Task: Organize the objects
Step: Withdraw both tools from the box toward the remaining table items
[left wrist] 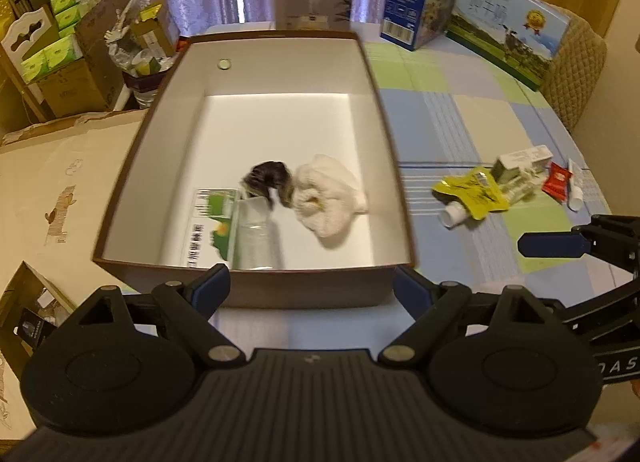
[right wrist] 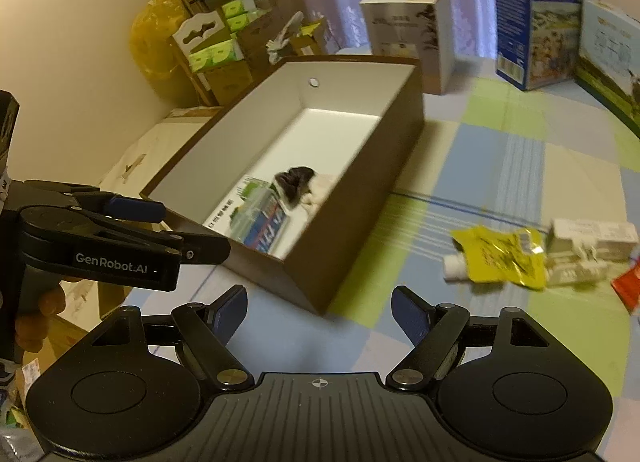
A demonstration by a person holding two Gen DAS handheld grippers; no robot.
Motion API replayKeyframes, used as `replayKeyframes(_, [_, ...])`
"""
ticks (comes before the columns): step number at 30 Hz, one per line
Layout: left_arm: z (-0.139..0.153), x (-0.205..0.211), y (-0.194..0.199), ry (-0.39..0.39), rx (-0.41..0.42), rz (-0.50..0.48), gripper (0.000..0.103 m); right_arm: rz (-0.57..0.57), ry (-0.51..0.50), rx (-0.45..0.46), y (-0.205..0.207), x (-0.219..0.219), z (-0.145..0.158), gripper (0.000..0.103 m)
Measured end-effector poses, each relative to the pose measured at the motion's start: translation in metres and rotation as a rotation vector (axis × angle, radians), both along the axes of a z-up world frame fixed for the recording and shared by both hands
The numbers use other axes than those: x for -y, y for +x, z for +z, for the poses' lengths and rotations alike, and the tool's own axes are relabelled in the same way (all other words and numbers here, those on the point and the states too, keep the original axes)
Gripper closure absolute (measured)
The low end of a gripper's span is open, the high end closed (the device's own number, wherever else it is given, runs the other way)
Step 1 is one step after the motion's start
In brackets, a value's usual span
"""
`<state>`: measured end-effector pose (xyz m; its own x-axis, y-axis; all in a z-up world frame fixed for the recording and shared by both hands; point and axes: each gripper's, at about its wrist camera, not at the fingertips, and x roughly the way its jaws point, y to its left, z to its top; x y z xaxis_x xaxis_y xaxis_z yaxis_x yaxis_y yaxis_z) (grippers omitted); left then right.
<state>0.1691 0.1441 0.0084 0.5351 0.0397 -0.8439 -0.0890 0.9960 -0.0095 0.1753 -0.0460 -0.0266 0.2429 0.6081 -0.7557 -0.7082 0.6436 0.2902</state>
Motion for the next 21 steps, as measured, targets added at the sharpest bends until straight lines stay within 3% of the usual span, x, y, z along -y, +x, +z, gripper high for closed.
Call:
replayKeyframes(8, [-0.003, 0.051, 0.007, -0.014, -0.012, -0.062, 0.017, -0.072, 0.004, -0.056, 0.011, 0.057, -0.001, 0.026])
replayKeyframes(21, [-0.016, 0.131, 0.037, -0.012, -0.018, -0.180, 0.017, -0.228, -0.028, -0.068, 0.038, 0.149, -0.005, 0.026])
